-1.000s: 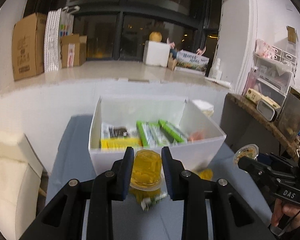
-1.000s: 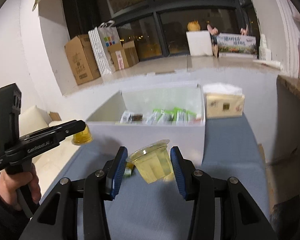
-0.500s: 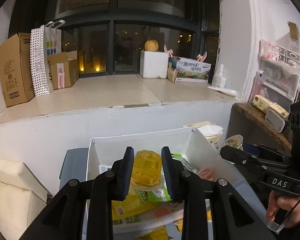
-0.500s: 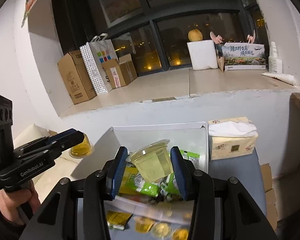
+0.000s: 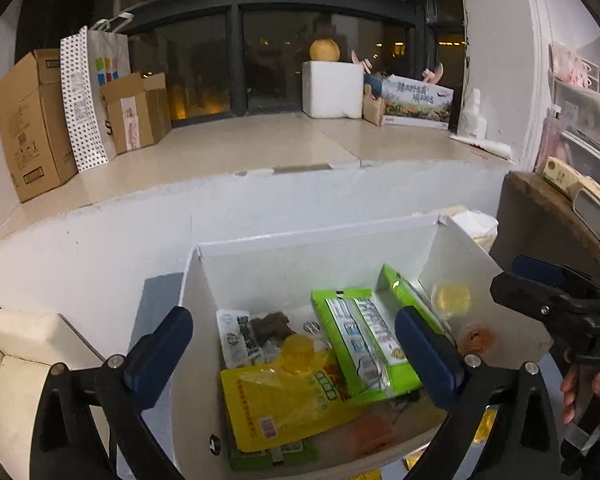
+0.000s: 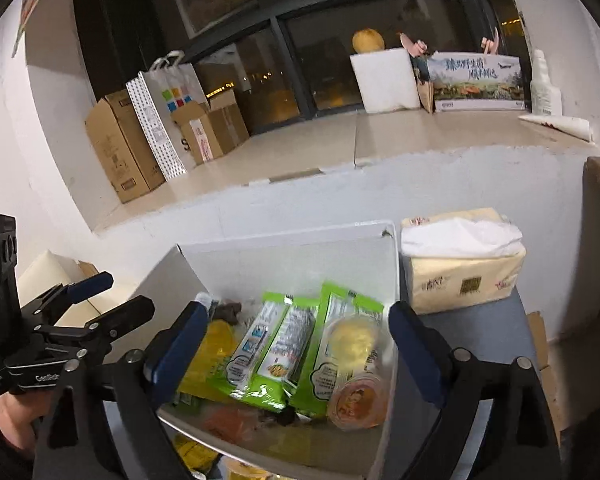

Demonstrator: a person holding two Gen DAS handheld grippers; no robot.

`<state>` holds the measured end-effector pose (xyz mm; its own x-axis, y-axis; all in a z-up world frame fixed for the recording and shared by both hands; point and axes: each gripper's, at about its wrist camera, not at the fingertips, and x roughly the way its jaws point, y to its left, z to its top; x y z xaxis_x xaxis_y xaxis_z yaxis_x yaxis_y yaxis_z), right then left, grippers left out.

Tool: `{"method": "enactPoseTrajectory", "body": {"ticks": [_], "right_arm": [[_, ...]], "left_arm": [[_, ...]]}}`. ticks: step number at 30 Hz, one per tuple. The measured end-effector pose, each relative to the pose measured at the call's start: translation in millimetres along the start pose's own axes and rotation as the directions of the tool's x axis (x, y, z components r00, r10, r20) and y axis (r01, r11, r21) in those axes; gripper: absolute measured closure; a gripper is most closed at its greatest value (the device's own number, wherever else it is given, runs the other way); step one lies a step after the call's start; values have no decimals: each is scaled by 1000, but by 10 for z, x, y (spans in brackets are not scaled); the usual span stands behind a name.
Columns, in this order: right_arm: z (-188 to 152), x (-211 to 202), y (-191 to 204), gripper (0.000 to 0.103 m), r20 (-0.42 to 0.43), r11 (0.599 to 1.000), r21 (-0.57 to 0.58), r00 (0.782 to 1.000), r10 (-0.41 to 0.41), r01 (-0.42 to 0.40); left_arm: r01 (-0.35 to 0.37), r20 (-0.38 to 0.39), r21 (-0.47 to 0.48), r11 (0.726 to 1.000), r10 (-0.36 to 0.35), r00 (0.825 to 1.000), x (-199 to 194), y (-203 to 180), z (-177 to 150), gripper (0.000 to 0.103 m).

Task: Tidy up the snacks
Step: 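Move both tools back to the table and grasp a yellow jelly cup with the right tool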

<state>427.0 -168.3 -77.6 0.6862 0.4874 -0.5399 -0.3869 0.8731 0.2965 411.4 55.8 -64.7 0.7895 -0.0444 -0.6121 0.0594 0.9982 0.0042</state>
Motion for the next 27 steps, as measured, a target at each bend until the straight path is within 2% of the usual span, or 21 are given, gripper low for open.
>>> {"method": "enactPoseTrajectory", "body": {"ticks": [7,11,13,18,20,24,27], "right_arm": [[-116,-115,146,1,-12,998,-63,1000,11,-12],[-279,-345,202,0,-11,997,-48,998,66,-66],[-413,-505,238,0,-5,996,-64,998,64,-65],[-889,-942,257,0,-11,997,-58,998,59,-59],[-1152,-1083,252,0,-23,998,-65,999,27,-28],[-1482,-1178,174,0,-34,999,-49,999,-7,5],[-1593,-1089,99,0,-85,999,-30,996,-31,28]], "left_arm": [[9,8,-8,1000,-9,1000,-91,-22,-45,0],[27,28,-34,999,-26,999,-304,-31,-147,0],[51,35,-58,997,-49,998,-428,-33,-241,0],[91,36,-87,992,-88,995,-848,-85,-748,0],[104,31,-115,988,-101,994,-1004,-107,-990,0],[120,10,-165,979,-120,993,-1260,-201,-1500,0],[132,-19,-195,972,-139,990,-1317,-265,-1720,0]]}}
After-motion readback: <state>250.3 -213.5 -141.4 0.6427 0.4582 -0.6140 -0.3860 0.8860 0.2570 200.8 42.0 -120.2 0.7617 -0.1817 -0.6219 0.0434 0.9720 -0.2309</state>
